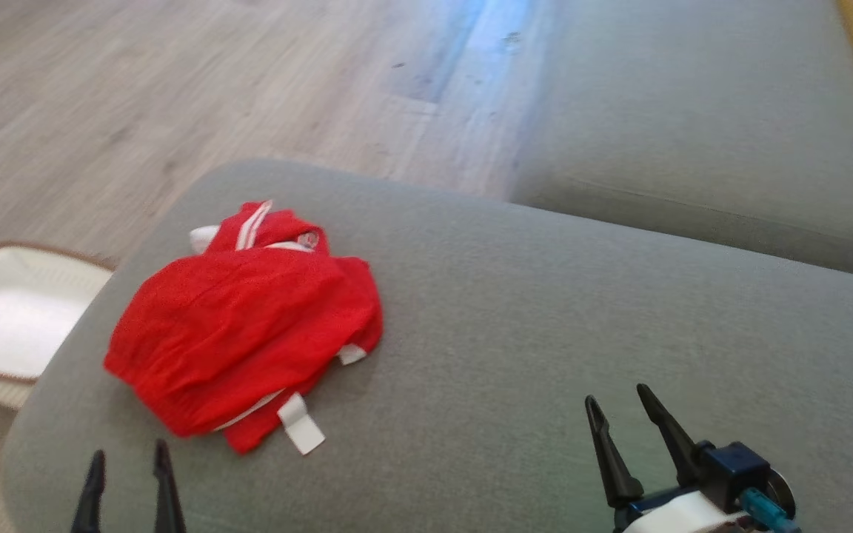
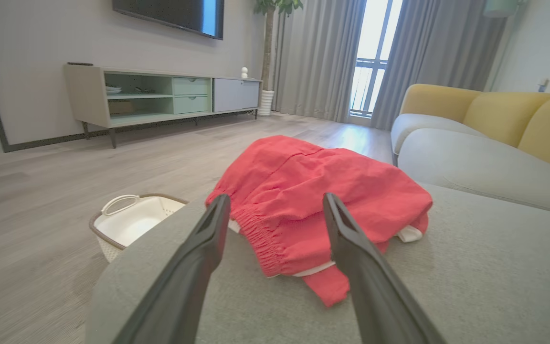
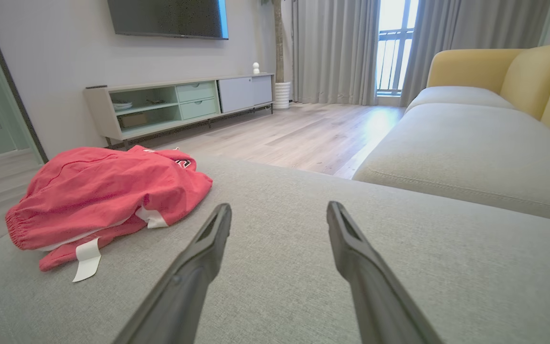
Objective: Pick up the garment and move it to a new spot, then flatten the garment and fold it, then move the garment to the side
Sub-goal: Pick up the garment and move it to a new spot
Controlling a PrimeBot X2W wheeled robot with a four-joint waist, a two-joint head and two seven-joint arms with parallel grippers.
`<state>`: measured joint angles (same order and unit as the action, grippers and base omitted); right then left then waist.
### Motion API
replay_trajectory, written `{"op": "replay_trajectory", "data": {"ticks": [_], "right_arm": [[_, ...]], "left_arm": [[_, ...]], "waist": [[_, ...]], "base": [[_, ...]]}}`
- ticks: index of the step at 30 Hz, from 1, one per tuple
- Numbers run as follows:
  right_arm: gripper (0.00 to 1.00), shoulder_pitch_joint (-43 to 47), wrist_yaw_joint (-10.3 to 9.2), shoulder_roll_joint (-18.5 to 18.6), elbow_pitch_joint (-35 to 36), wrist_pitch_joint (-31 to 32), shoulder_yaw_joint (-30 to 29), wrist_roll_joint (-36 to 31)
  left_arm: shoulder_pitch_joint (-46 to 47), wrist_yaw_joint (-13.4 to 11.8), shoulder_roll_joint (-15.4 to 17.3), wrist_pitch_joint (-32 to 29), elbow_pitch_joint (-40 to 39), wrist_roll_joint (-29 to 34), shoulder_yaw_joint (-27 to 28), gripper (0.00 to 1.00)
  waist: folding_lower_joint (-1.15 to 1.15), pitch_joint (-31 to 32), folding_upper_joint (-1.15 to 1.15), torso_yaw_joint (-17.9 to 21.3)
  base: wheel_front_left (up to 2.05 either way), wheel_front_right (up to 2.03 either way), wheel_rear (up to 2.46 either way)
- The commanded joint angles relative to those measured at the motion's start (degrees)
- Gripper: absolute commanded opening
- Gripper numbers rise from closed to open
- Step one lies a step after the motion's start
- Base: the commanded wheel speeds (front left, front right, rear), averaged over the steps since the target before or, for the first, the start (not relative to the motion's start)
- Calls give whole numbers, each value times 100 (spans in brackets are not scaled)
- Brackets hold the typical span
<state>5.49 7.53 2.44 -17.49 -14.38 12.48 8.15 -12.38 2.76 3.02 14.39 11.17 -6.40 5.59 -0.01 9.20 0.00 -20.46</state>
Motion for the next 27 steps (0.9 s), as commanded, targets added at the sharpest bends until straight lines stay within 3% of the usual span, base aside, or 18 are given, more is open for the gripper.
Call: {"op": "replay_trajectory", "data": {"ticks": [1,11,18,23,27], "right_arm": [[100,-248,-4,43,141,-62,124,0],[100,-245,-4,43,156,-62,-12,-217],[100,-353,-4,211,353,-62,-284,-629],[100,-620,-4,634,518,-62,-365,-674],[100,-769,-4,931,668,-62,-363,-657]], "left_arm": [[232,-13,24,61,-253,58,221,100],[438,37,131,61,-724,270,417,100],[1813,207,568,61,-1011,420,198,100],[3394,365,950,-19,-293,293,-60,100],[4541,450,1231,-760,651,41,-472,100]], "waist": [[1,-125,0,-173],[1,-456,0,-491],[1,-1326,0,-632],[1,-1956,0,-668],[1,-2328,0,-640]], "base": [[0,0,0],[0,0,0],[0,0,0],[0,0,0],[0,0,0]]}}
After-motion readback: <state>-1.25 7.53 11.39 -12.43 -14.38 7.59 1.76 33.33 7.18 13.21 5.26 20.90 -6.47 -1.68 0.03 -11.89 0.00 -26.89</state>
